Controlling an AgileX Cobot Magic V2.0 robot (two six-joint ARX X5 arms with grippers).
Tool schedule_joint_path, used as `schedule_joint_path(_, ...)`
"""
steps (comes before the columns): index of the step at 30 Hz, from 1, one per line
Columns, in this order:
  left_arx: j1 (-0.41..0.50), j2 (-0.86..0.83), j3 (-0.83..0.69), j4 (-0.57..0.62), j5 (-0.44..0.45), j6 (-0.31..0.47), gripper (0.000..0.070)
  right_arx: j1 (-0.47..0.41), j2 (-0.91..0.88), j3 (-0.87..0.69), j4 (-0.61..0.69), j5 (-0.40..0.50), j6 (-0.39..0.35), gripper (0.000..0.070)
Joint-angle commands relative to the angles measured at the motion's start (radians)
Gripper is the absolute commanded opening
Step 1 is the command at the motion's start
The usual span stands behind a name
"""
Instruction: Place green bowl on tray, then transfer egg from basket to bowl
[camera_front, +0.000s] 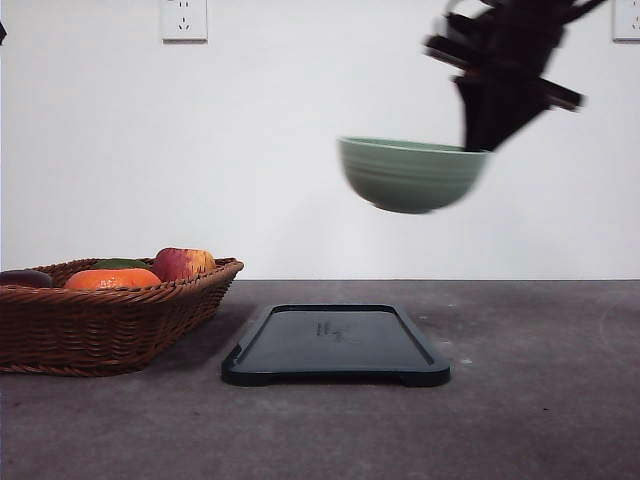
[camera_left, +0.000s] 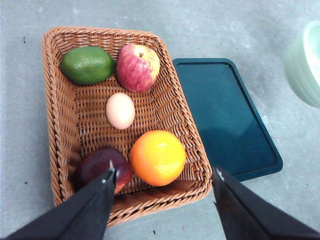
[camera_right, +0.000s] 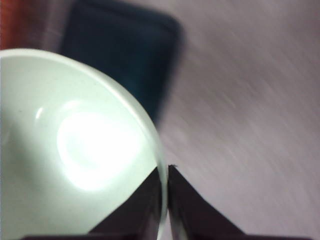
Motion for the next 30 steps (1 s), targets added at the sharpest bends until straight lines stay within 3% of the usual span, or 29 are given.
schedule_joint_path(1,0.0,0.005,0.022,0.012,0.005,0.011,0.0387,0.03,0.043,0.034,0.019,-0.001,0.031,0.0)
schedule_joint_path(10,0.0,0.005,0.022,0.011,0.005,0.011,0.0387,0.115,0.17,0.086,0.053,0.0,0.04,0.0)
schedule_joint_path(30,0.0,0.005,0.022,0.012,0.005,0.01,0.0386,0.126,0.353,0.086,0.128,0.029,0.039,0.0001)
